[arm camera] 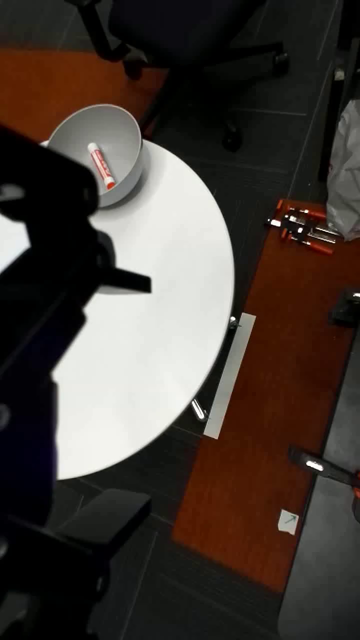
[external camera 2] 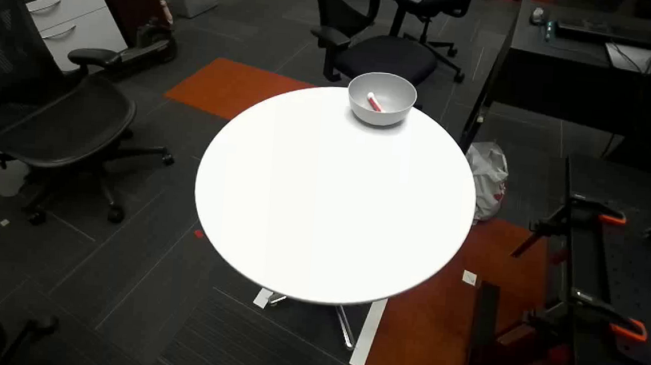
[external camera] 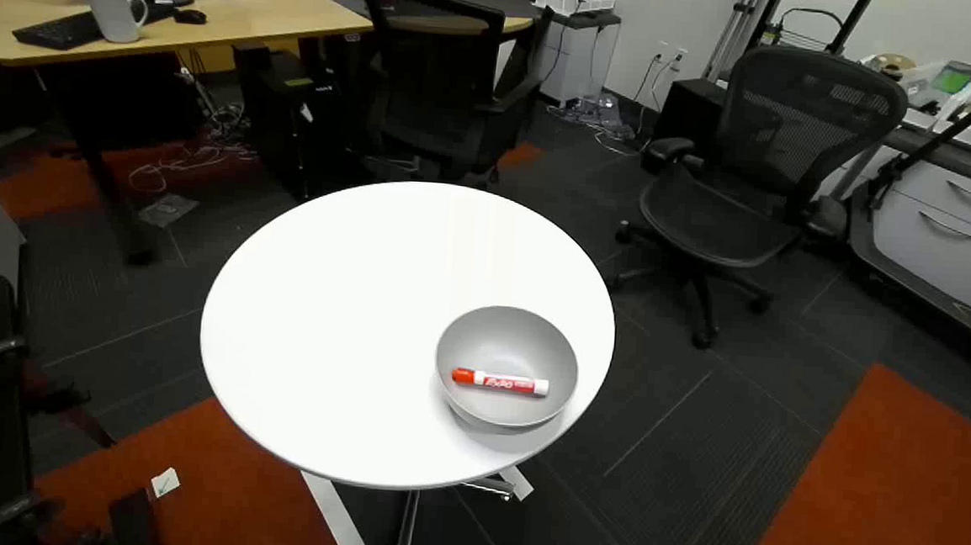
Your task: Remove the marker from the bowl and put it on the table
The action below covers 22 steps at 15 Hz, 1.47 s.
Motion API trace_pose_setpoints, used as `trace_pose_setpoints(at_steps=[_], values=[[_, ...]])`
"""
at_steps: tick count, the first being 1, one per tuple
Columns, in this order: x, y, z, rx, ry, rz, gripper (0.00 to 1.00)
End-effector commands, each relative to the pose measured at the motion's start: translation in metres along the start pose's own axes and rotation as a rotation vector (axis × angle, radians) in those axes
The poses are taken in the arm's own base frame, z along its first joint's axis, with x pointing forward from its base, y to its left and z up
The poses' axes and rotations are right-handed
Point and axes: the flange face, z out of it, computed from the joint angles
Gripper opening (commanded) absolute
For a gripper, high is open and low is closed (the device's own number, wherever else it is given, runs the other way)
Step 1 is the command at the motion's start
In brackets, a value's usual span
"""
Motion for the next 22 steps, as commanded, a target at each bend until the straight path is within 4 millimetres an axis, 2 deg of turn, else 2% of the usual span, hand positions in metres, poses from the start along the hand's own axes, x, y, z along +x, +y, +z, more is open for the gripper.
trace_pose_setpoints(at_steps=[1,6,9,11,14,18,22], values=[[0.000,0.000,0.000,0.000,-0.001,0.000,1.00],[0.000,0.000,0.000,0.000,-0.001,0.000,1.00],[0.019,0.024,-0.003,0.017,0.037,0.100,1.00],[0.030,0.053,-0.001,0.018,0.065,0.217,1.00],[0.047,0.109,0.012,0.003,0.096,0.390,1.00],[0.076,0.181,0.046,-0.028,0.149,0.611,1.00],[0.115,0.231,0.091,-0.023,0.214,0.759,1.00]])
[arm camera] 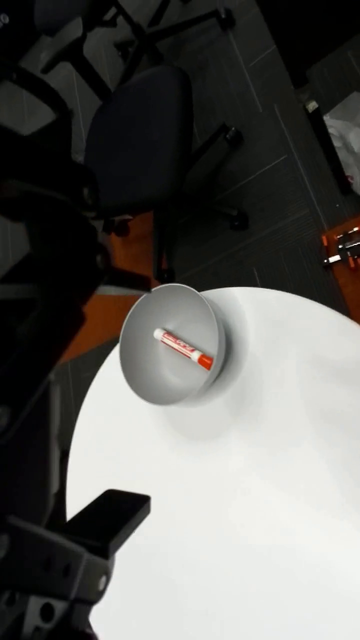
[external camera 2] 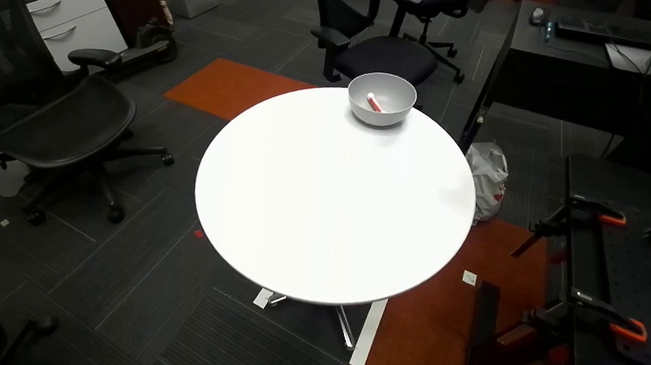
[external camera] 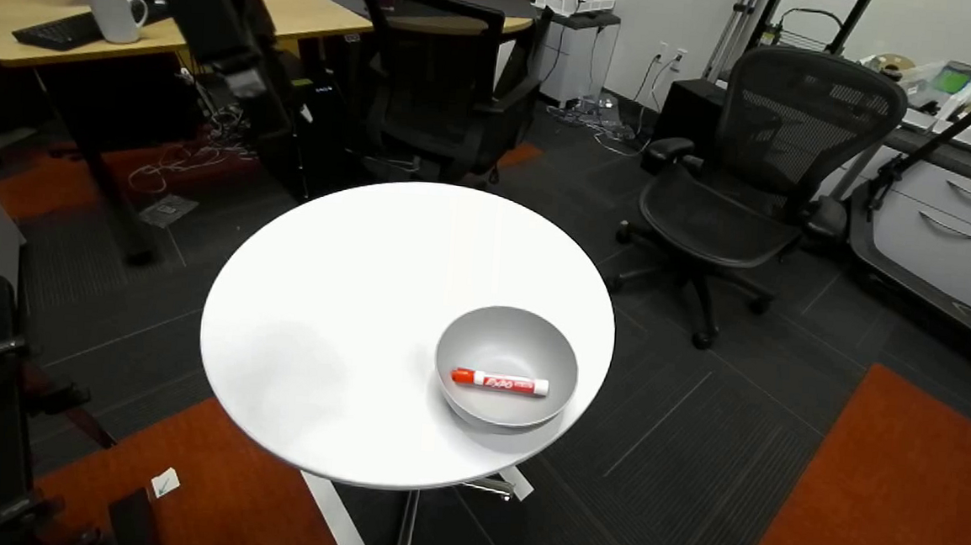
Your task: Remove the marker from the bowl and put it on the table
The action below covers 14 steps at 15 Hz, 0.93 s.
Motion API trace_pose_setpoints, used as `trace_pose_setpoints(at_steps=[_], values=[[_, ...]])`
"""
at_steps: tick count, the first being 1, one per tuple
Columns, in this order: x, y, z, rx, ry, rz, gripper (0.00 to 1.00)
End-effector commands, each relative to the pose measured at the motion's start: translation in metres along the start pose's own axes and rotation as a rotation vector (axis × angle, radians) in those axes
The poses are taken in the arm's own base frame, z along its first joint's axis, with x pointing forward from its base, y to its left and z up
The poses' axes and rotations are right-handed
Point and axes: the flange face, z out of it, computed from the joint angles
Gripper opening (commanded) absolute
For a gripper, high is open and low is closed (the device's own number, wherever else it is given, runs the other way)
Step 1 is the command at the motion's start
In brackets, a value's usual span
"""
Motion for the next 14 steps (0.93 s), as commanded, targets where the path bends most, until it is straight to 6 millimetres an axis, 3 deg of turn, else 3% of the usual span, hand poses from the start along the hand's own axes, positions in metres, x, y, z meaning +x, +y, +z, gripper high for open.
trace_pose_setpoints(at_steps=[1,9,13,14], values=[[0.050,0.006,0.050,0.007,0.026,0.131,1.00],[0.102,0.014,0.154,0.045,-0.011,0.272,1.00],[0.110,0.013,0.186,0.070,-0.059,0.326,1.00],[0.101,0.018,0.178,0.055,-0.058,0.308,1.00]])
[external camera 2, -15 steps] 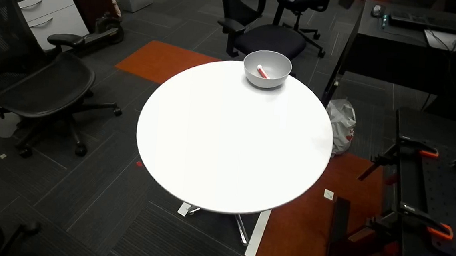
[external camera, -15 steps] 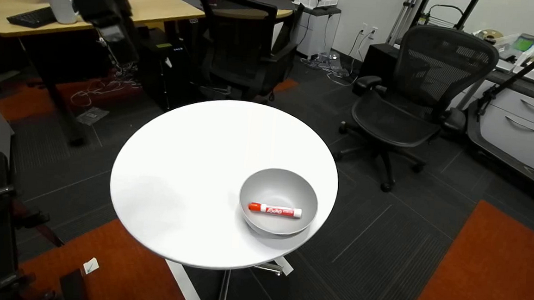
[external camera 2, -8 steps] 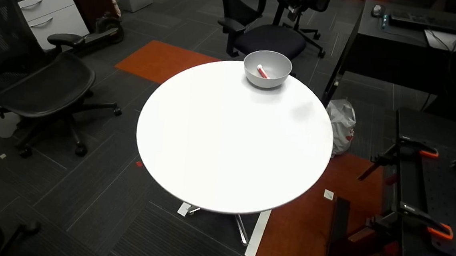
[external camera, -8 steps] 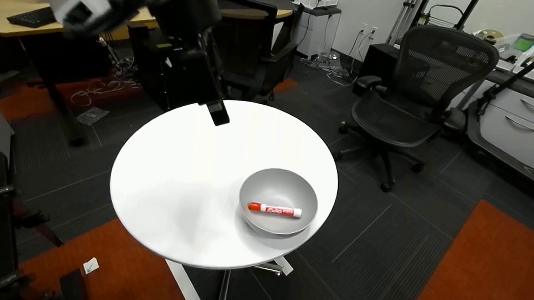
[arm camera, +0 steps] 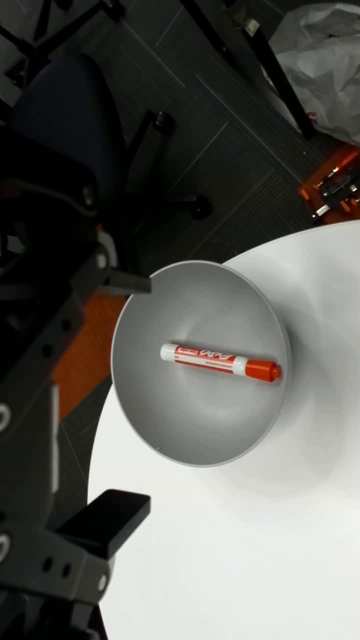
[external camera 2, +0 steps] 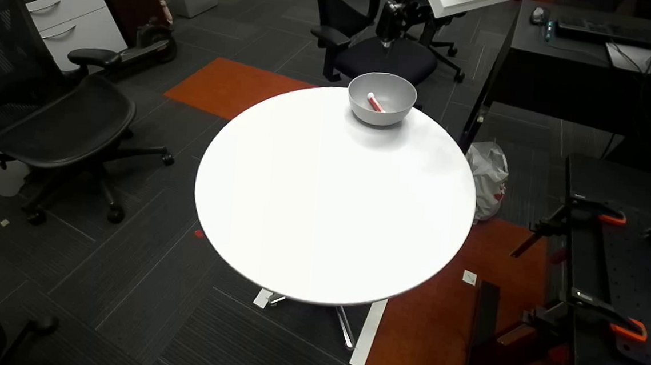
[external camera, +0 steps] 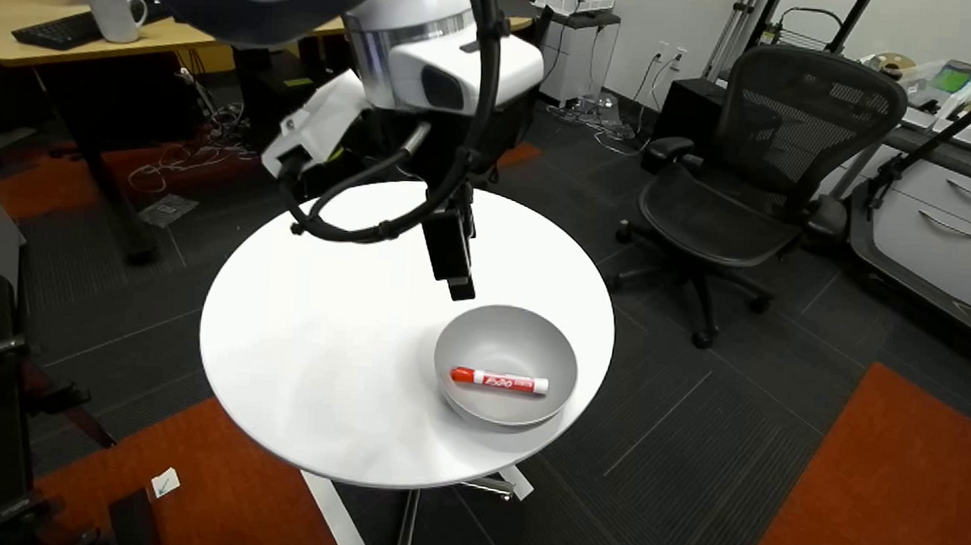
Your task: Remove the marker from the bowl and put it on the table
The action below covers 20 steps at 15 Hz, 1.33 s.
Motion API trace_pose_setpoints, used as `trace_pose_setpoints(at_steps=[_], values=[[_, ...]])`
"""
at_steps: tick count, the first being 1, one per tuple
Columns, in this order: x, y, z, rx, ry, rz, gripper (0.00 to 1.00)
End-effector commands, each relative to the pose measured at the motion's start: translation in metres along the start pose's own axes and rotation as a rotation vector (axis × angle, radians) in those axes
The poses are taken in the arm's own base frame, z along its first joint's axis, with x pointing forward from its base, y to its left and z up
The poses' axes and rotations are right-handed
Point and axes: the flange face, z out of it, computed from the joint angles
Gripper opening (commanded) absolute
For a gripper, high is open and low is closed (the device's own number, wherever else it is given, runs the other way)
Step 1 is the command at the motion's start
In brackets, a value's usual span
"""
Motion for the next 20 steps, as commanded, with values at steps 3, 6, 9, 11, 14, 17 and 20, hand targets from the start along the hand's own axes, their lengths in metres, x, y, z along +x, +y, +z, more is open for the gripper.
trace_pose_setpoints(at_steps=[3,6,9,11,14,17,20], values=[[0.003,-0.005,0.011,0.003,-0.015,0.011,1.00],[0.005,-0.006,0.011,0.005,-0.013,0.011,1.00],[0.012,-0.003,0.016,0.013,-0.018,0.023,1.00],[0.021,0.002,0.029,0.019,-0.041,0.040,1.00],[0.036,0.009,0.049,0.031,-0.055,0.058,1.00],[0.051,0.012,0.071,0.038,-0.074,0.074,1.00],[0.061,0.013,0.092,0.026,-0.087,0.090,1.00]])
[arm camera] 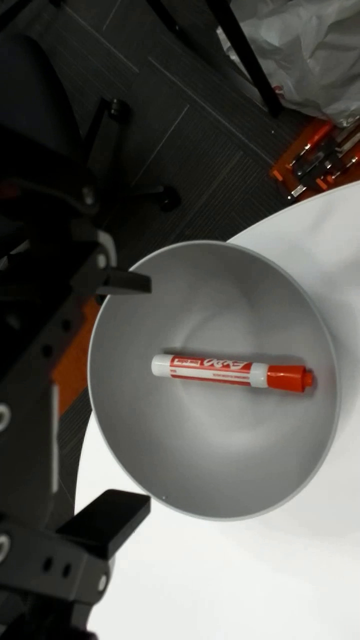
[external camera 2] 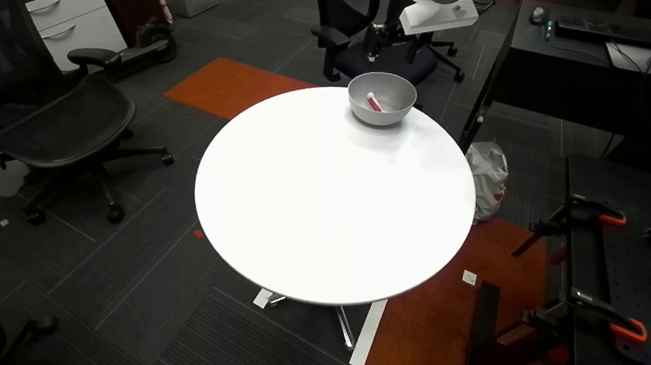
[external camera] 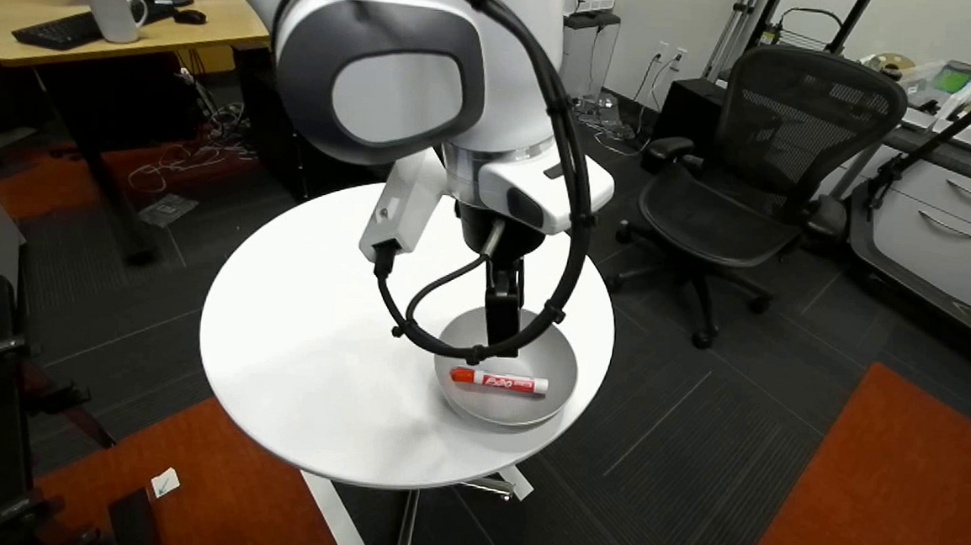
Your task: Remove the marker from the bowl and put it on the table
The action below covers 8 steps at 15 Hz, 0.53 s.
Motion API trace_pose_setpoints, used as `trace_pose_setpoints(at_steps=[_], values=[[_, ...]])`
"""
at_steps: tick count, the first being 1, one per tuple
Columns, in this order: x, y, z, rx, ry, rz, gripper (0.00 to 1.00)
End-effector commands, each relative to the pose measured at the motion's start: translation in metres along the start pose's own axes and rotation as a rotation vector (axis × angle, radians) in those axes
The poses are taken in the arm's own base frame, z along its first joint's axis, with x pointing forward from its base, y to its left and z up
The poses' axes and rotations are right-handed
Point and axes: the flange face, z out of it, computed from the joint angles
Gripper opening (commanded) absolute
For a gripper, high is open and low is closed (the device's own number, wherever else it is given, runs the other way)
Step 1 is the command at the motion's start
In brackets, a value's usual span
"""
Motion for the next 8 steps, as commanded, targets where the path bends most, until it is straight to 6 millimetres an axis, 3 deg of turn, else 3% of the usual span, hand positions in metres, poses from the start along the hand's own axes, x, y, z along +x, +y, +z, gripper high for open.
trace_pose_setpoints(at_steps=[1,8], values=[[0.021,-0.002,0.021,-0.013,-0.020,0.011,1.00],[0.025,-0.006,0.060,-0.041,-0.057,0.014,1.00]])
